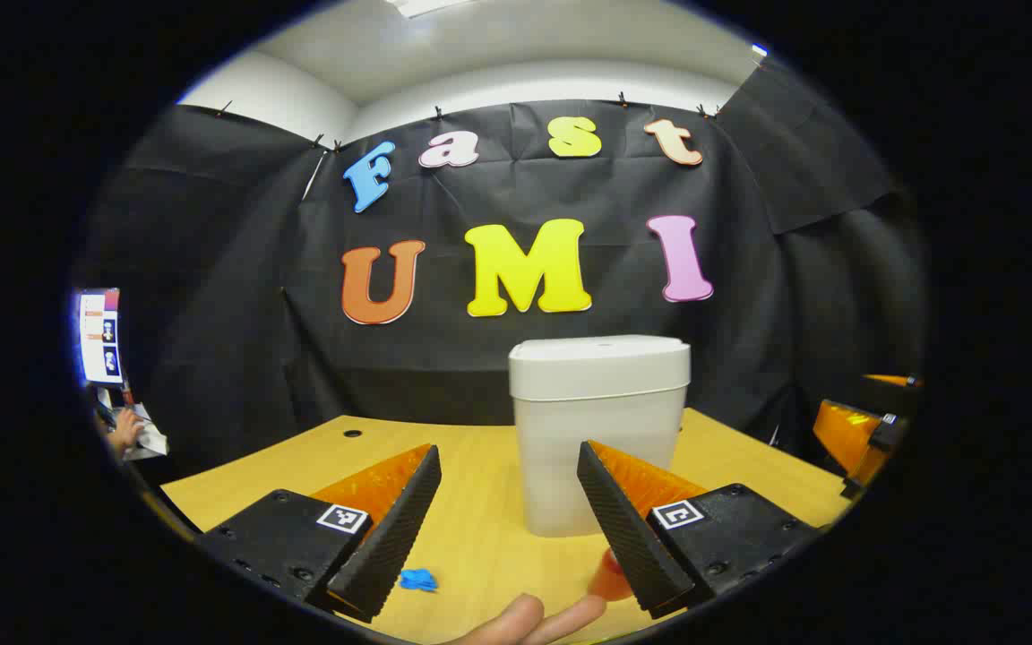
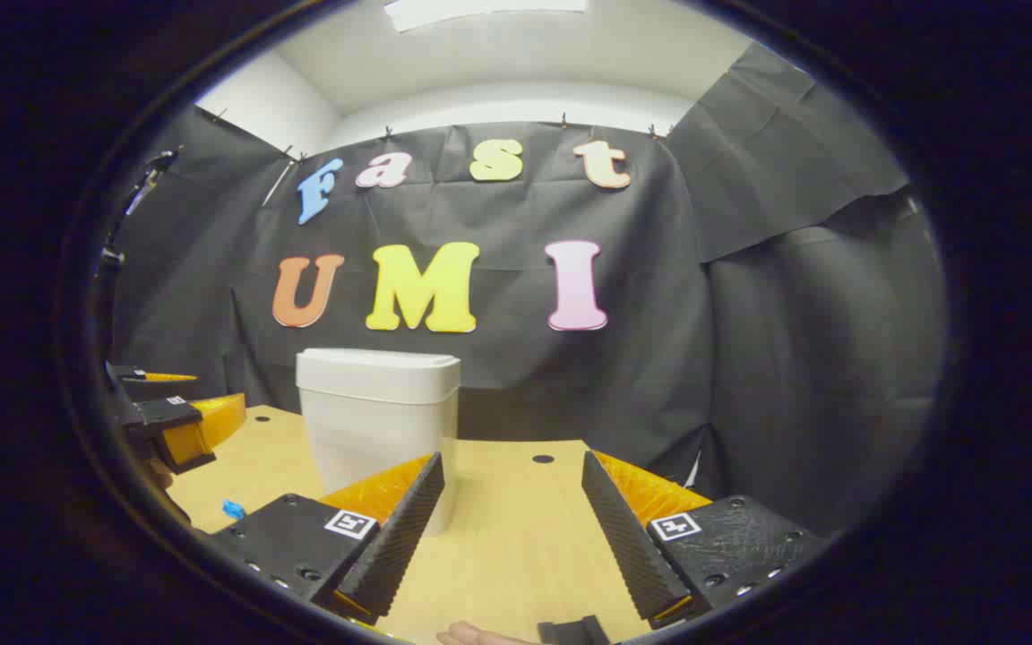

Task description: Press the lid of the desktop garbage bin to open it, pick up the crumpled paper on the desktop and throw it into the bin, then pick up the pop can on the desktop and drop it into the bin, and finally close the garbage bin lid.

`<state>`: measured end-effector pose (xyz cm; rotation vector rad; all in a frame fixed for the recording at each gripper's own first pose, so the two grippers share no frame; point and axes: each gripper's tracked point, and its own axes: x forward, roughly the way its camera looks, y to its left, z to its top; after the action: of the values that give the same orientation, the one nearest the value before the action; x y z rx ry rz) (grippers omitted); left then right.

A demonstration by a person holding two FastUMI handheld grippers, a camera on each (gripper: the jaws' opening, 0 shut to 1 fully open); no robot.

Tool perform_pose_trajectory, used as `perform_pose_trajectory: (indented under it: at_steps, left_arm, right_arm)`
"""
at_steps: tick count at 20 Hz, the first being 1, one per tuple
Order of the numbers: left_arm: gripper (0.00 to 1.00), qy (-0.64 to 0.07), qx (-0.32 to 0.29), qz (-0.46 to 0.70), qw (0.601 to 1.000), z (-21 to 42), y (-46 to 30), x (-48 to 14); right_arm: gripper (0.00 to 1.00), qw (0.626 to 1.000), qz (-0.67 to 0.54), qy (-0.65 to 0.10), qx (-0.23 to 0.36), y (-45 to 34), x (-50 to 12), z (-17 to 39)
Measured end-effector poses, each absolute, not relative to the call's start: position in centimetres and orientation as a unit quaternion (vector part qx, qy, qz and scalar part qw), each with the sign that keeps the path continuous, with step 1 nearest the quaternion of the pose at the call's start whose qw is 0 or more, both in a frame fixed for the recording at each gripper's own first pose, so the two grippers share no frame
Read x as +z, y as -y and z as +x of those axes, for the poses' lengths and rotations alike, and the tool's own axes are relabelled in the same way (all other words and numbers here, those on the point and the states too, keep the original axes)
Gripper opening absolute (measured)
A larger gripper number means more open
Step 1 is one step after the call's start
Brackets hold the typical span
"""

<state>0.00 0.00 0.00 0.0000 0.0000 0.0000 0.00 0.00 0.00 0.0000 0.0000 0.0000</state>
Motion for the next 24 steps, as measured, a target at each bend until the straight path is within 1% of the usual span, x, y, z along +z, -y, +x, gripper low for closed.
perform_pose_trajectory:
  at_steps: [3, 4, 5, 7, 8, 9, 15, 19, 20, 23, 24]
  left_arm:
    - [0.99, -0.011, 0.012, -0.015, 1.0, -0.7, -3.8, -1.1]
    - [0.99, -0.014, 0.013, -0.024, 1.0, -0.9, -4.8, -1.3]
    - [0.99, -0.015, 0.011, -0.028, 0.999, -1.0, -5.5, -1.3]
    - [0.99, -0.015, 0.01, -0.028, 0.999, -1.4, -6.7, -1.3]
    - [0.99, -0.015, 0.014, -0.026, 0.999, -1.6, -7.5, -1.6]
    - [0.99, -0.015, 0.016, -0.027, 0.999, -1.8, -7.9, -1.5]
    - [0.99, -0.014, 0.0, -0.034, 0.999, -2.0, -7.9, -1.4]
    - [0.99, -0.016, -0.008, -0.034, 0.999, -2.2, -7.4, -1.5]
    - [0.99, -0.015, -0.007, -0.033, 0.999, -2.3, -7.5, -1.5]
    - [0.99, -0.017, -0.016, -0.025, 0.999, -2.3, -6.7, -1.5]
    - [0.99, -0.016, -0.017, -0.022, 0.999, -2.4, -6.6, -1.4]
  right_arm:
    - [0.95, 1.0, -0.007, -0.008, 0.016, -4.0, -0.3, -1.1]
    - [0.98, 1.0, -0.01, -0.013, 0.022, -5.1, -0.4, -1.4]
    - [0.98, 0.999, -0.012, -0.019, 0.028, -6.2, -0.5, -1.6]
    - [0.92, 0.999, -0.009, -0.027, 0.028, -7.0, -0.7, -2.1]
    - [0.95, 0.999, -0.004, -0.03, 0.026, -7.2, -0.8, -2.3]
    - [0.95, 0.999, 0.0, -0.033, 0.024, -7.4, -0.8, -2.4]
    - [0.95, 0.999, 0.0, -0.042, 0.008, -7.0, -1.0, -2.6]
    - [0.95, 0.999, 0.005, -0.048, 0.014, -7.1, -1.4, -2.8]
    - [0.98, 0.999, 0.007, -0.048, 0.014, -7.0, -1.5, -2.8]
    - [0.98, 0.999, 0.008, -0.048, 0.015, -6.7, -1.4, -3.0]
    - [0.95, 0.999, 0.006, -0.048, 0.016, -6.8, -1.5, -3.0]
